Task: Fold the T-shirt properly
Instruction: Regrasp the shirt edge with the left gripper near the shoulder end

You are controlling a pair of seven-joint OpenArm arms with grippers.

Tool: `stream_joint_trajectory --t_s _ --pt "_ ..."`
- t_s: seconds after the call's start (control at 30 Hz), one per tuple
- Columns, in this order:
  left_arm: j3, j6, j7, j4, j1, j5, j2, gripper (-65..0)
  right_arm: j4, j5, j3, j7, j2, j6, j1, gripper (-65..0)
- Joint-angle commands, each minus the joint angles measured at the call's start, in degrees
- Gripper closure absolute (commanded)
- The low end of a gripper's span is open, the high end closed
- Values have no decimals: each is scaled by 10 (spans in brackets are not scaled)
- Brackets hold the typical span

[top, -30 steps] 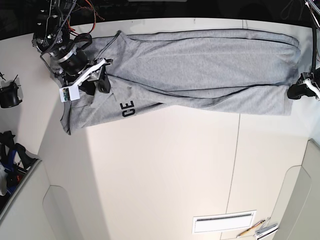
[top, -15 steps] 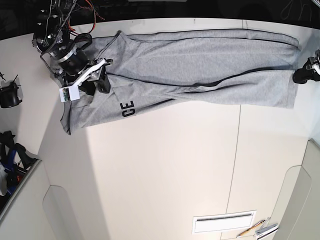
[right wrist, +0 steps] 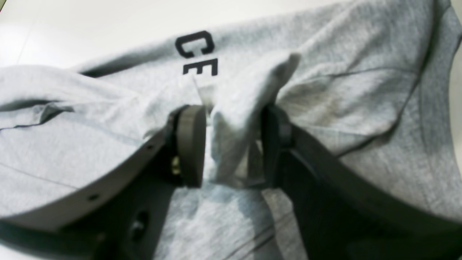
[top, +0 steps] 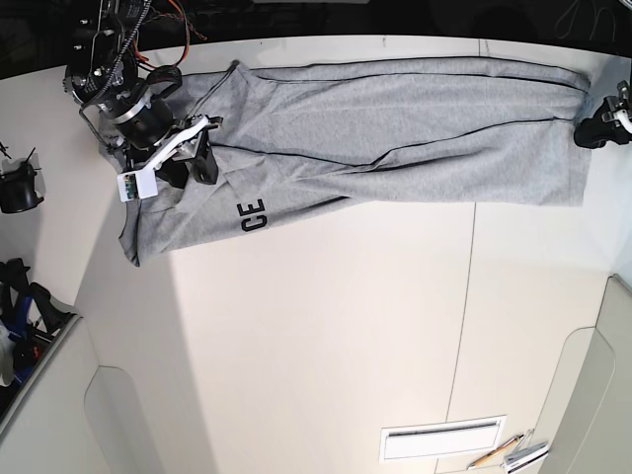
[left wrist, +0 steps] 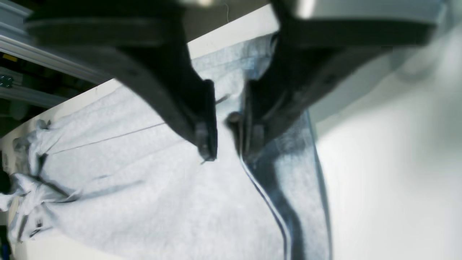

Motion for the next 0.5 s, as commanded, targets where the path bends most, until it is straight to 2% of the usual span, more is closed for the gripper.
stream_joint_trajectory --t_s 0.0,0.2,0.37,0.4,0.47 --pt "-8 -5 -6 9 -1 -20 -16 -171 9 8 2 16 2 0 6 -254" --pt "-75 -5 6 9 -1 -30 -16 -171 17 49 31 14 2 12 6 -254" --pt "-125 -5 30 9 9 -72 -16 -298 17 83 79 14 2 29 6 -252" --pt "-126 -5 30 9 14 -74 -16 -306 17 92 88 14 2 28 6 -248" --pt "-126 -5 30 9 25 -76 -15 -306 17 106 104 12 2 28 6 -158"
